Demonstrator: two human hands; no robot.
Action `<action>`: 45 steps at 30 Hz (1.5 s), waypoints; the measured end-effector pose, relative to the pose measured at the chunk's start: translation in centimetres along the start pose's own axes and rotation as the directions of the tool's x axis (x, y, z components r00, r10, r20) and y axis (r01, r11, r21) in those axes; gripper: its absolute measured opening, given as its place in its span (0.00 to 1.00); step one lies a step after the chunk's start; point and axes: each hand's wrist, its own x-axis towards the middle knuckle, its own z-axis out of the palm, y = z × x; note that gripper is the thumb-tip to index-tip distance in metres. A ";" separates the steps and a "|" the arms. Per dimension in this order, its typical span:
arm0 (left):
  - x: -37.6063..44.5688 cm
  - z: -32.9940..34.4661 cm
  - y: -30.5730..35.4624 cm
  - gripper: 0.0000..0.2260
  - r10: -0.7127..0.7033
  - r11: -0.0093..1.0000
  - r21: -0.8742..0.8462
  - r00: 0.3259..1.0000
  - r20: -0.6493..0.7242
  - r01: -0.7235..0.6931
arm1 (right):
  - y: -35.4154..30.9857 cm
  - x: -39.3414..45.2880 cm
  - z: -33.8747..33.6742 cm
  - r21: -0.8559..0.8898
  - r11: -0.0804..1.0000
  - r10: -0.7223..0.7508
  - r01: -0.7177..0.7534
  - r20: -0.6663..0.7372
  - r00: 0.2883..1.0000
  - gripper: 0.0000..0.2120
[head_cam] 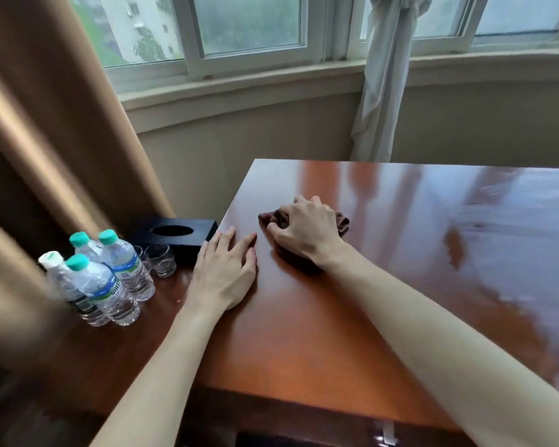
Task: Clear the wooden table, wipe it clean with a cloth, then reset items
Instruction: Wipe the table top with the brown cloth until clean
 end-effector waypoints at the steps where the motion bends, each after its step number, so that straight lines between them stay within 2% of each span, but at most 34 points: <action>1: 0.0 0.0 0.0 0.22 0.006 1.000 0.002 1.000 -0.005 -0.006 | -0.6 -3.1 -0.8 0.002 1.000 -0.017 0.017 0.009 1.000 0.17; 6: -0.1 -0.1 0.0 0.22 0.027 0.999 0.027 1.000 0.011 -0.028 | -3.5 -16.8 -3.8 0.009 0.992 -0.127 0.128 -0.077 0.989 0.16; 9: 0.2 0.1 -0.3 0.23 0.036 0.999 0.028 0.999 0.003 -0.036 | -3.9 -17.6 -3.9 0.007 0.992 -0.129 0.130 -0.069 0.989 0.16; 12: 0.3 0.3 -0.6 0.23 0.050 0.998 0.031 0.999 -0.007 -0.050 | -2.5 -11.6 -2.8 0.006 0.997 -0.073 0.073 -0.050 0.996 0.16; 15: 0.3 0.6 -0.7 0.22 0.050 0.999 0.017 0.998 -0.044 -0.050 | 0.3 -1.8 -0.4 -0.036 0.999 -0.023 0.022 -0.029 0.999 0.18; 20: 0.1 0.4 -0.8 0.26 0.018 1.000 0.022 0.999 -0.045 -0.017 | 4.8 15.0 4.0 -0.040 0.992 0.117 -0.122 -0.103 0.988 0.18; 23: -0.1 0.2 -0.5 0.25 0.006 1.000 0.023 0.999 -0.043 -0.005 | 6.1 20.3 5.2 -0.045 0.986 0.156 -0.162 -0.117 0.981 0.18; 25: -0.2 -0.2 -0.2 0.25 -0.005 1.000 0.009 1.000 -0.027 0.005 | 6.7 20.9 5.2 -0.059 0.984 0.162 -0.168 -0.105 0.981 0.19; 30: -0.3 -0.9 0.5 0.26 -0.022 0.999 0.050 0.999 0.046 0.020 | 6.0 12.8 3.0 -0.061 0.994 0.083 -0.086 -0.054 0.995 0.18; 34: 1.0 -2.1 3.1 0.26 -0.029 0.976 0.219 0.984 0.176 -0.011 | 4.5 0.9 -0.3 -0.013 1.000 0.012 -0.013 -0.030 0.999 0.17; 36: 0.9 -2.4 6.3 0.27 -0.012 0.983 0.185 0.987 0.163 -0.019 | 4.2 -5.8 -2.3 0.012 1.000 -0.021 0.022 -0.051 0.998 0.18; 40: -0.7 -1.0 12.8 0.25 0.106 0.994 -0.005 0.987 0.118 -0.106 | 5.6 -18.2 -6.6 -0.017 0.998 -0.068 0.067 -0.093 0.993 0.16; 42: -0.7 0.0 15.0 0.23 0.167 0.986 -0.028 0.978 0.123 -0.165 | 7.9 -20.6 -8.3 -0.043 0.999 -0.029 0.025 -0.089 0.996 0.17; 45: 1.2 1.8 16.7 0.22 0.221 0.975 -0.024 0.971 0.090 -0.219 | 12.6 -18.1 -9.3 -0.090 0.992 0.082 -0.091 -0.092 0.992 0.20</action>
